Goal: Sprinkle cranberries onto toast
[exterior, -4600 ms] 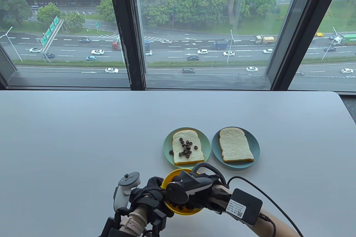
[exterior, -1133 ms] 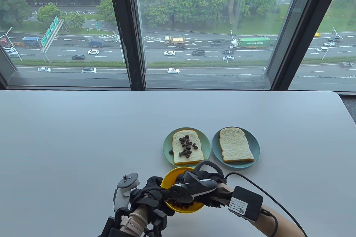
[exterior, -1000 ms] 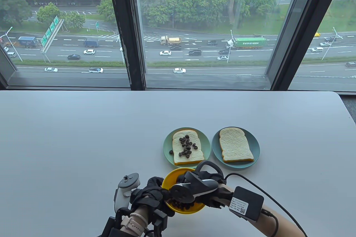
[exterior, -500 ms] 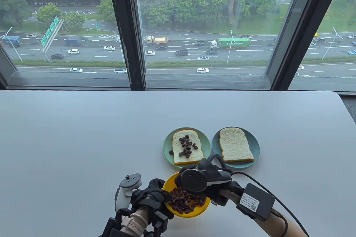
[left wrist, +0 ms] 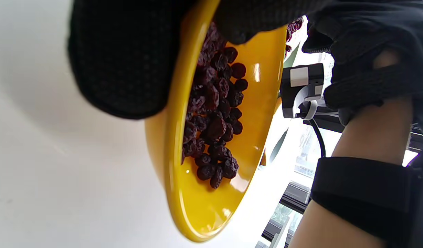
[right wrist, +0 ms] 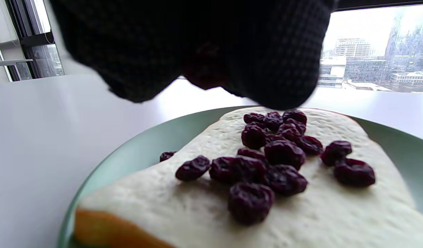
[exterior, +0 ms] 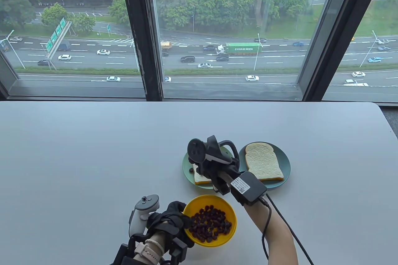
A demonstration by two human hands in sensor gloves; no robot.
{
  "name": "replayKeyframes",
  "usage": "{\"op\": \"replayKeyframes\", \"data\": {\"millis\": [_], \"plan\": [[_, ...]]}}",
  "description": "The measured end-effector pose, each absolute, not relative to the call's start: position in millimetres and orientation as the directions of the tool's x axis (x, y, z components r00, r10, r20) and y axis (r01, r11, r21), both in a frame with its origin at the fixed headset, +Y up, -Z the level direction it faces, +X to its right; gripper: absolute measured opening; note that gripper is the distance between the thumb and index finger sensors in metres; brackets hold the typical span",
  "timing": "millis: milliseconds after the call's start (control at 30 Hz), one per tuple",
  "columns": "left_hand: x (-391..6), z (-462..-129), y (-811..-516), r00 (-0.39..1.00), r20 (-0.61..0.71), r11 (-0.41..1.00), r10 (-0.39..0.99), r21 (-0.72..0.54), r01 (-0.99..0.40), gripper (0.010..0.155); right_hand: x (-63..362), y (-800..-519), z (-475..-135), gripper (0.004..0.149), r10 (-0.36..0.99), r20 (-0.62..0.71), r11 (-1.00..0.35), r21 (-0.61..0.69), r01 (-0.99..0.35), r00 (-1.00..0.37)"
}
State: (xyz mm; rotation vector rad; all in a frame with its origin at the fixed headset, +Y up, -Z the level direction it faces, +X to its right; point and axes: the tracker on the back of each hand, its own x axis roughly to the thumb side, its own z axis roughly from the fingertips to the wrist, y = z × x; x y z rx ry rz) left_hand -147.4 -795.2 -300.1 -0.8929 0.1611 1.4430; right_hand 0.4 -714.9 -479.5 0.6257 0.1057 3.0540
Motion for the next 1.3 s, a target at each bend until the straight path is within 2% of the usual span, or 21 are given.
{"op": "replayKeyframes", "data": {"millis": [267,333,500,733,1067,1200,1300], "plan": [[-150.8,-301.2,-797.1,0.166,-0.612,-0.136,0.773,-0.416,-0.899,0.061,-13.0,-740.2,-498.7,0.049,-0.104,0.267,-0.990,0.066,0.125,-0.958],[-150.0,-300.9,-797.6,0.168,-0.615,-0.137,0.771,-0.417,-0.899,0.061,-13.6,-741.0,-496.9,0.050,-0.145,0.271,-0.984,0.060,0.167,-0.952],[-149.6,-300.3,-797.4,0.176,-0.614,-0.132,0.770,-0.422,-0.897,0.061,-10.4,-739.2,-491.2,0.051,-0.154,0.290,-0.983,0.046,0.175,-0.945],[-149.0,-299.7,-796.8,0.181,-0.613,-0.126,0.769,-0.423,-0.897,0.061,6.9,-729.7,-480.0,0.051,-0.108,0.294,-0.993,0.023,0.119,-0.950],[-148.0,-299.5,-796.5,0.184,-0.614,-0.121,0.767,-0.420,-0.899,0.061,47.9,-706.3,-439.4,0.053,0.005,0.349,-1.000,0.020,0.002,-0.937],[-147.8,-299.7,-796.4,0.184,-0.612,-0.117,0.769,-0.418,-0.901,0.061,56.8,-696.7,-412.9,0.054,0.106,0.435,-0.994,0.077,-0.080,-0.894],[-147.8,-299.8,-796.3,0.180,-0.613,-0.118,0.769,-0.414,-0.903,0.061,58.7,-691.0,-385.7,0.056,0.216,0.508,-0.973,0.179,-0.143,-0.834]]}}
